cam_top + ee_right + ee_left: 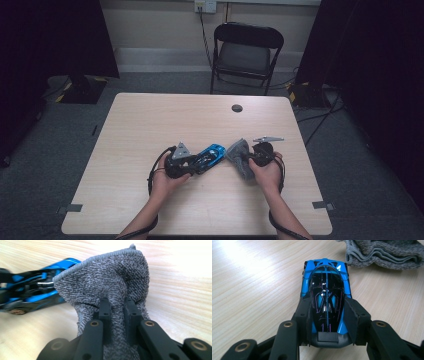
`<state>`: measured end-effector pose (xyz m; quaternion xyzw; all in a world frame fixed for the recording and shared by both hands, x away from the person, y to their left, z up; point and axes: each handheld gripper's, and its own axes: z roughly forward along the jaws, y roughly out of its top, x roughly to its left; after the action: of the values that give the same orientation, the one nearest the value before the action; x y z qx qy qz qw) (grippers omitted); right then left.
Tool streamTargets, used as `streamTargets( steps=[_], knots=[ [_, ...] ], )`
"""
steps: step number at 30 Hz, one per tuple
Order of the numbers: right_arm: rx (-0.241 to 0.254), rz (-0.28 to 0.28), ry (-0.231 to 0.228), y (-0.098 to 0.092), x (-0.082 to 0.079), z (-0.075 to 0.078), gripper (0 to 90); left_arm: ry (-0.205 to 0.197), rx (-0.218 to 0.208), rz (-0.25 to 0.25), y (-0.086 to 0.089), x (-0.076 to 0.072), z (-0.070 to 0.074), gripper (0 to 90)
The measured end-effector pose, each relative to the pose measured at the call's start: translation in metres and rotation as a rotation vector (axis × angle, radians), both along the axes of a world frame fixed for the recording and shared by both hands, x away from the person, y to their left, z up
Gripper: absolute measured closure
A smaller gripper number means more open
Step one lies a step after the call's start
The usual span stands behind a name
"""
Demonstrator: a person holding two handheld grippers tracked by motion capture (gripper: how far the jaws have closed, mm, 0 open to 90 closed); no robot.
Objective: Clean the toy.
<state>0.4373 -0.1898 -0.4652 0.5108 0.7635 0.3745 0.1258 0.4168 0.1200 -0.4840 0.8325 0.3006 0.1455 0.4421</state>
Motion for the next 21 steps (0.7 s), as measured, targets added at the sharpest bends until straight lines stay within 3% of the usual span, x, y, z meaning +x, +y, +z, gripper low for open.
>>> streamTargets(
  steps=[3, 5, 8, 10, 17, 21],
  knots=[
    [0.023, 0.042, -0.004, 0.002, -0.006, 0.005, 78.9, 0.027, -0.031, 0.006, 0.000, 0.001, 0.000, 55.5],
    [0.035, 0.079, -0.006, 0.006, -0.012, 0.007, 78.7, 0.050, -0.057, -0.006, -0.002, 0.002, 0.000, 45.0],
    [0.039, 0.148, 0.005, 0.014, -0.024, 0.006, 78.6, 0.022, 0.011, -0.038, -0.009, 0.000, 0.001, 35.9],
    [0.030, 0.188, 0.015, 0.019, -0.033, 0.004, 78.5, 0.043, 0.011, -0.035, -0.012, -0.001, 0.002, 30.6],
    [0.018, 0.319, 0.028, 0.031, -0.060, -0.002, 78.2, 0.044, 0.017, -0.042, -0.009, -0.004, 0.006, 26.2],
    [0.015, 0.375, 0.026, 0.039, -0.067, -0.002, 77.4, 0.040, -0.021, -0.057, -0.007, -0.008, 0.016, 24.2]
  ],
)
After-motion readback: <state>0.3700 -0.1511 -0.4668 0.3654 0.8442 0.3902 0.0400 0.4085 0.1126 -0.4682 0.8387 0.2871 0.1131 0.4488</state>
